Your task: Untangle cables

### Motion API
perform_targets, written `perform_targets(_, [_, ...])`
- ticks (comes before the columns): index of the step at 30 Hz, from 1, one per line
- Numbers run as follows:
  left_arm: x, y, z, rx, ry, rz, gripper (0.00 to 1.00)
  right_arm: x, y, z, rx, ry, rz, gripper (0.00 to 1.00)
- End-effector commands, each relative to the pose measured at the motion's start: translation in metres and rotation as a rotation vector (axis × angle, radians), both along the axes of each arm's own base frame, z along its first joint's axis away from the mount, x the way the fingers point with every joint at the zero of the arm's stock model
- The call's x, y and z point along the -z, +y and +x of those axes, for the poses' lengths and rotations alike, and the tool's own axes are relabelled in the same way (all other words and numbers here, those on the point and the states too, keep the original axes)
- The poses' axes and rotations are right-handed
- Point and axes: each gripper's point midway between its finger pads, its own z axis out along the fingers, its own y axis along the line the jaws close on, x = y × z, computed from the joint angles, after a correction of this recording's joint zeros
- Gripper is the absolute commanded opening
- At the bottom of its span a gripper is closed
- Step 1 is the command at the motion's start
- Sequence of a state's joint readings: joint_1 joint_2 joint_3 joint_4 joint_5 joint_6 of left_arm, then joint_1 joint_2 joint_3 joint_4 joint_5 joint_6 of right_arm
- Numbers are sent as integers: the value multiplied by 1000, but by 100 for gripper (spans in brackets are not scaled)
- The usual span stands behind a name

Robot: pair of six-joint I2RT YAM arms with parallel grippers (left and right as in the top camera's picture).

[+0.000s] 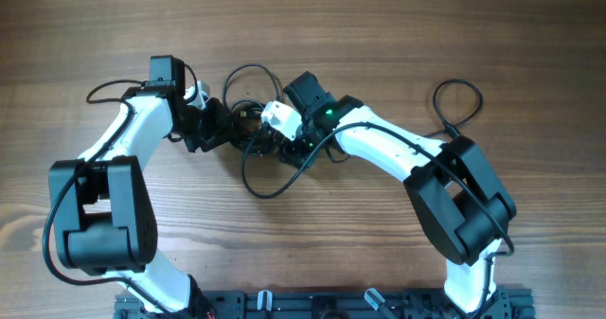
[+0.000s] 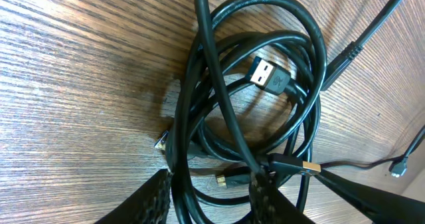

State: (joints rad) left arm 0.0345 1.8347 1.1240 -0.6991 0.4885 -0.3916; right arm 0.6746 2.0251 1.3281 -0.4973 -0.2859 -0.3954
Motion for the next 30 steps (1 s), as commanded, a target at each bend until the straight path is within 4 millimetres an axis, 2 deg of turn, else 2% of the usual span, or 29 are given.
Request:
perform_targets(1, [-1,-4,2,-1,0,-17,42,12,-2,3,-23,-40,-34,56])
perform_targets(3, [-1,-4,3,-1,-6,-16,43,28,-4,5,-32,-38,-55,52])
perform_targets(6, [-1,-2,6,-3,-20,-5,52,40,-2,6,-33,-32,-57,48])
perform_targets(8, [3,6,8,-11,-23,45,57,40,-1,7,-34,-36,-53,31])
perform_targets(9, [3,7,9,-13,-27,51,62,40,-1,7,-36,-36,-54,26])
perform_targets(10, [3,8,10,-14,-33,59,69,40,0,6,-55,-44,-56,24])
perform_targets(12, [5,13,12,-18,-38,92,73,41,0,3,-88,-51,-63,13])
perform_targets(14, [6,16,14,-9,-52,110,84,40,3,-2,-99,-22,-41,4])
perform_targets(17, [2,16,29,91,-166,136,93,40,5,-10,-110,11,-24,4])
perform_targets(19, [-1,17,39,157,-245,158,93,40,5,-12,-126,15,-24,4])
perform_targets(21, [-3,17,46,205,-296,178,88,38,7,-27,-274,23,-3,4])
perform_targets(23, [-4,18,51,201,-317,193,73,42,0,-38,-416,-5,-50,4])
perform_targets(24, [-1,17,50,205,-311,194,69,47,-11,-42,-473,-23,-121,4])
perform_targets(26, [6,12,48,219,-295,190,68,53,-28,-48,-538,-18,-208,4])
perform_targets(28, [13,5,45,239,-275,194,67,53,-33,-51,-540,4,-224,4])
perform_targets(30, [22,12,36,205,-203,242,72,53,-36,-47,-497,14,-221,4])
